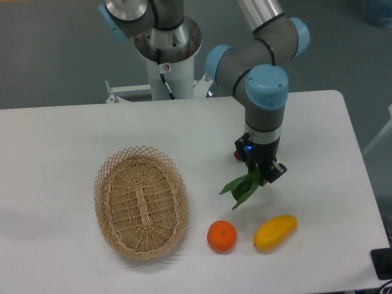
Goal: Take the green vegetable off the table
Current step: 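Lift the held bok choy up off the table, then hold the bok choy raised above the table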
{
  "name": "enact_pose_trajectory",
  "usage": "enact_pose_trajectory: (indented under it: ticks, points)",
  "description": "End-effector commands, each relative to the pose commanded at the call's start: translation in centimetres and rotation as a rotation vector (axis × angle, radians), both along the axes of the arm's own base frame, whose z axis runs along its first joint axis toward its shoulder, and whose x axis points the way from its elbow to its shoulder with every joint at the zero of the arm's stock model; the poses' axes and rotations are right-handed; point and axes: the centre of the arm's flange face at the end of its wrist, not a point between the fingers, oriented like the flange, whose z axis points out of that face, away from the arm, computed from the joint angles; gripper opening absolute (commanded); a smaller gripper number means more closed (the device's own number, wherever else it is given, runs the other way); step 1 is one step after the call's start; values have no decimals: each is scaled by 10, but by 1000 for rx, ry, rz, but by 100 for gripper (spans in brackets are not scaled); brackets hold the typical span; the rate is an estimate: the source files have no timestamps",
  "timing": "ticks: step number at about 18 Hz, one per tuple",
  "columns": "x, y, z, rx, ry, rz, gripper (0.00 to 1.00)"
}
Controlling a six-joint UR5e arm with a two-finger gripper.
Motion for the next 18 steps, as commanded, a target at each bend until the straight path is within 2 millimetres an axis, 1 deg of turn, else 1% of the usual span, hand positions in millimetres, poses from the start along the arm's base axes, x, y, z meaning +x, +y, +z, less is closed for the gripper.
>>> enact_pose_trajectory:
  ticks: [2, 3, 6, 8, 13, 18]
  points:
    - [-1, 9, 17, 45, -14, 33, 45]
    - [0, 12, 23, 53, -24, 40, 45]
    - [12, 21, 38, 103, -56, 65, 45]
    - [13, 22, 41, 137, -80, 101, 45]
    - [15, 23, 52, 154, -74, 117, 45]
    - [20, 30, 52, 171, -89, 128, 45]
